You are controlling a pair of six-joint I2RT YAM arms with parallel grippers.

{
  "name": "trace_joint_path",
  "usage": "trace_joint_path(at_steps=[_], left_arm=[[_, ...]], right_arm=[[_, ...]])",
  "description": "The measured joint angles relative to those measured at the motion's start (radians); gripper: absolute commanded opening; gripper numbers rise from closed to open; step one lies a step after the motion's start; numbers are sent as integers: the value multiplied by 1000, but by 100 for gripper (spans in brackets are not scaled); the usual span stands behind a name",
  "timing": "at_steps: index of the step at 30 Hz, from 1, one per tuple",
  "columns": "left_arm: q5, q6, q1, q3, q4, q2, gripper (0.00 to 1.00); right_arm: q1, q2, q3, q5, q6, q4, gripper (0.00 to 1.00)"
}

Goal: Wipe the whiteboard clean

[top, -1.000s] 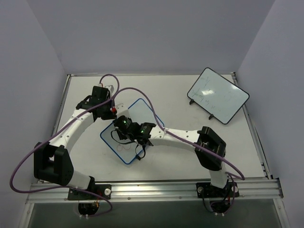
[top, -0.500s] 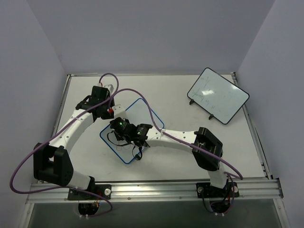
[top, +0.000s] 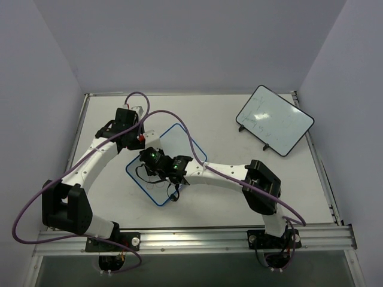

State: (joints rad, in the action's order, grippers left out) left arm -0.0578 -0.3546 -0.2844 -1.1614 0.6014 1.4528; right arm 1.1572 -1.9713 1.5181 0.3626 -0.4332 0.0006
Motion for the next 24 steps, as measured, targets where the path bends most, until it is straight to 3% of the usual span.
trace_joint_path(at_steps=[15,24], left_arm=[[8,-7,5,2,1,-4,2],[8,-7,8,3,1,-7,2]], right_arm=[[-74,43,-81,42,-18,53,20],[-52,49,-114,66,-14,105,18]])
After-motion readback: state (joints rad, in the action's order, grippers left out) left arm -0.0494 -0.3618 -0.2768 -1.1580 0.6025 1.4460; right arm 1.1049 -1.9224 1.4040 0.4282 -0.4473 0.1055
